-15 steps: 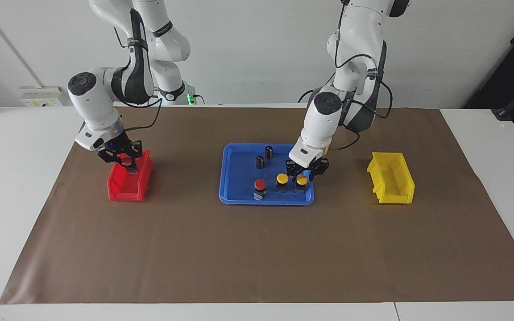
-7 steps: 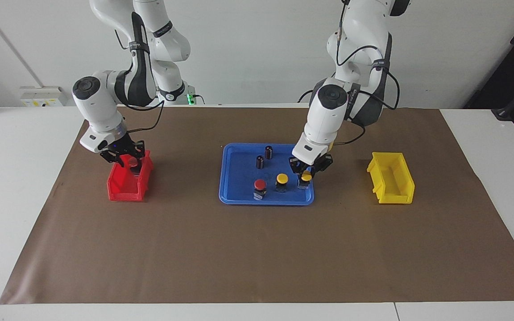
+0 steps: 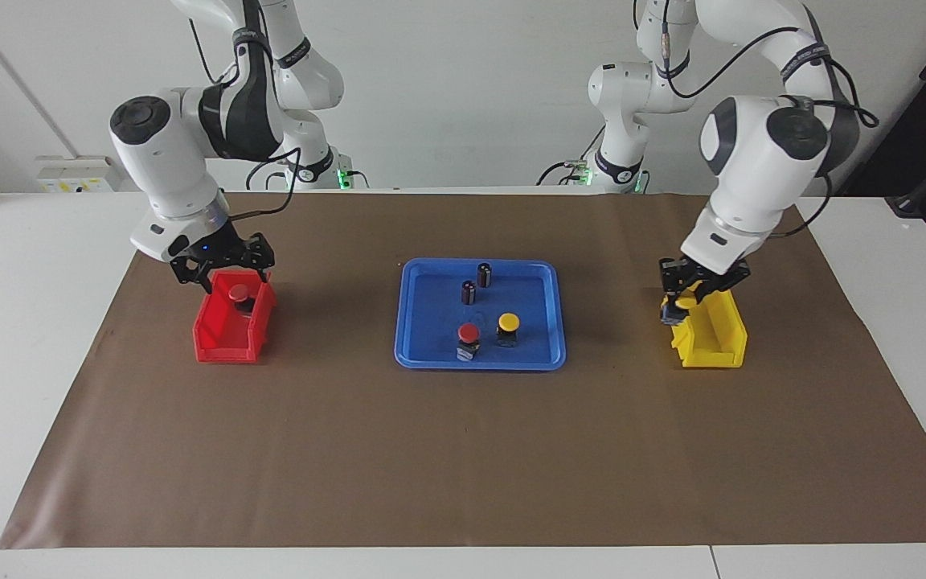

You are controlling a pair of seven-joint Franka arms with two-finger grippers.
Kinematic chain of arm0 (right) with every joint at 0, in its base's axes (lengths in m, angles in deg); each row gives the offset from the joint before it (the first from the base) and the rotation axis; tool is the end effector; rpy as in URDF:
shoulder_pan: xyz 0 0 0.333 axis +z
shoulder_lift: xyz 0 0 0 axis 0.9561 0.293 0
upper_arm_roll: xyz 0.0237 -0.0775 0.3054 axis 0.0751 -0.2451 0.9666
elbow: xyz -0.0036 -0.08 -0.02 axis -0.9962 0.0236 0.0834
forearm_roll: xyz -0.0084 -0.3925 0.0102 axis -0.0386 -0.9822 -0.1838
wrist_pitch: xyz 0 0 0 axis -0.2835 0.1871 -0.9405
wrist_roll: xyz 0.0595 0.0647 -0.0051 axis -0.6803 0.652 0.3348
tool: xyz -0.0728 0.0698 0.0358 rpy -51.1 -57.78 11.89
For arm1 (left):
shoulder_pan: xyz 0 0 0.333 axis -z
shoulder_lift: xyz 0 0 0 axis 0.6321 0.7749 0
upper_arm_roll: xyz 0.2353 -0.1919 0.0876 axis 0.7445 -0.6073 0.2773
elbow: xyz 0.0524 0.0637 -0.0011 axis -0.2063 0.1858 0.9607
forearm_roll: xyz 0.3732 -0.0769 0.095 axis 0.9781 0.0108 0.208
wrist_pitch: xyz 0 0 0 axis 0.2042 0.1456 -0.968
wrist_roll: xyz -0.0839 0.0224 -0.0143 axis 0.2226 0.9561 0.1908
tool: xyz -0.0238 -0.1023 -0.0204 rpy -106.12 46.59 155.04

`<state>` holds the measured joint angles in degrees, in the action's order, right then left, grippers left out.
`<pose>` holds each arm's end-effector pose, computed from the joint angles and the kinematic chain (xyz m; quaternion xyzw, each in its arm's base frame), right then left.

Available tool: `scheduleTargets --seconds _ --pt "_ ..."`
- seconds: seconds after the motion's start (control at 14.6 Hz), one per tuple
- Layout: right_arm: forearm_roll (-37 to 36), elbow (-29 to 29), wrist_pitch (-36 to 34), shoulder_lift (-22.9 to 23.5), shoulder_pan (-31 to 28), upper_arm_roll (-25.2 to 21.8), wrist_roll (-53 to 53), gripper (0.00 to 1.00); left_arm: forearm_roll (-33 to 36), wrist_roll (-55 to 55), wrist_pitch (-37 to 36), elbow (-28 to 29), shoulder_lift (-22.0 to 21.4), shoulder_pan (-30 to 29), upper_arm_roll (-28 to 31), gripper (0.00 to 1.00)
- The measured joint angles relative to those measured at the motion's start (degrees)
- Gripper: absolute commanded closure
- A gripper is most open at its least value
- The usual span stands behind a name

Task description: Sort red and yellow buttons by color

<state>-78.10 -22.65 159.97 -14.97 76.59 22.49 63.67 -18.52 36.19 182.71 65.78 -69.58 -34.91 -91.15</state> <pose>0.5616 0.0701 0.4999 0.9950 0.0949 0.0297 0.0003 0.5795 -0.0620 0.4876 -0.9973 0.0732 0.0057 0.0035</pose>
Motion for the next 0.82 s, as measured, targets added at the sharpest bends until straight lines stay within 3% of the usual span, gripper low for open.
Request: scheduleTargets --seconds 0.27,0.48,0.62,0.82 --pt "-0.4 18.3 -2.5 13.3 17.1 0.5 27.9 0.0 0.0 -4.5 2.7 6.1 -1.7 -5.6 0.0 0.98" --pt "-2.4 28.8 -1.6 25.5 24.3 0.4 39.3 0.0 0.0 -0.6 11.3 15.6 -4.9 -5.6 -0.5 0.99" --pt "-3.9 30.0 2.4 29.8 25.9 0.4 42.3 0.0 0.0 0.1 13.7 20.0 -6.1 -5.5 -0.7 0.99" --pt "-4.0 26.9 7.1 31.4 26.0 0.3 42.6 0.0 0.0 0.5 16.6 24.0 -6.4 -5.7 -0.6 0.98"
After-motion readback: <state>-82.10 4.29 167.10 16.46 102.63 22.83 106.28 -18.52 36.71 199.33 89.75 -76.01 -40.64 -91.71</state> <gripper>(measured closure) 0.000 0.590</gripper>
